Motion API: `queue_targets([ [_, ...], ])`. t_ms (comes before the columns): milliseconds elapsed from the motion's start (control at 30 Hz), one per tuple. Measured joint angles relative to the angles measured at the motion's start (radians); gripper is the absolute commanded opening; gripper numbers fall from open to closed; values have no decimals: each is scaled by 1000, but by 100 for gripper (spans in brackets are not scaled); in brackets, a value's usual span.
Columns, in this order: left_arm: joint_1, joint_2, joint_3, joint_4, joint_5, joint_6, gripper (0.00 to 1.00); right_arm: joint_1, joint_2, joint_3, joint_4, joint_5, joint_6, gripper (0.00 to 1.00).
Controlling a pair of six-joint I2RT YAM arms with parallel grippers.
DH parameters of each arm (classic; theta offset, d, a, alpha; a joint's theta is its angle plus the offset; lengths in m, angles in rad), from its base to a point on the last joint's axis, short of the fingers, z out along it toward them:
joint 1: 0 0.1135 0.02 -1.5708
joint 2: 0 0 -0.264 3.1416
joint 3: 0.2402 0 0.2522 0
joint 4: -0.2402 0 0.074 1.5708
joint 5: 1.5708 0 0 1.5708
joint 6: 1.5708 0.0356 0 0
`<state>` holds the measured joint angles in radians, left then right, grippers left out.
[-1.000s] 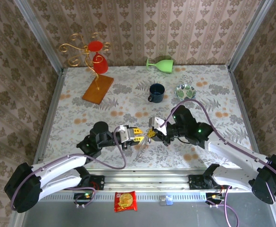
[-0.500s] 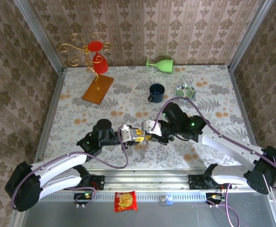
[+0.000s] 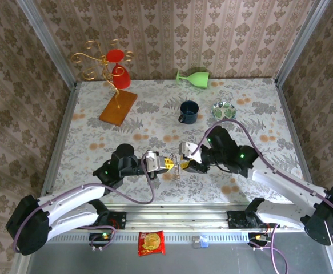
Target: Put the keys on the keyring
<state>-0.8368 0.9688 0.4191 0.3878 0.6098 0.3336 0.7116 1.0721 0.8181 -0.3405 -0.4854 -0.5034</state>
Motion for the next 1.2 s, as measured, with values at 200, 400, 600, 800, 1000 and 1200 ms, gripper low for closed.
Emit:
queue_targets([
  [200, 0, -2, -39, 75, 16, -24, 0, 0, -38, -94, 127, -24, 99, 31],
  [400, 0, -4, -40, 99, 37, -33, 0, 0, -38, -98, 177, -27, 137, 26],
  [600, 0, -5, -40, 118, 47, -42, 0, 0, -26, -98, 180, -51, 142, 12],
  [800, 0, -5, -40, 122, 50, -45, 0, 0, -18, -98, 180, -80, 143, 2],
  [1000, 0, -5, -44, 122, 55, -46, 0, 0, 15, -98, 189, -111, 142, 0],
  [1200, 1, -5, -46, 122, 64, -50, 0, 0, 45, -97, 210, -123, 141, 0],
])
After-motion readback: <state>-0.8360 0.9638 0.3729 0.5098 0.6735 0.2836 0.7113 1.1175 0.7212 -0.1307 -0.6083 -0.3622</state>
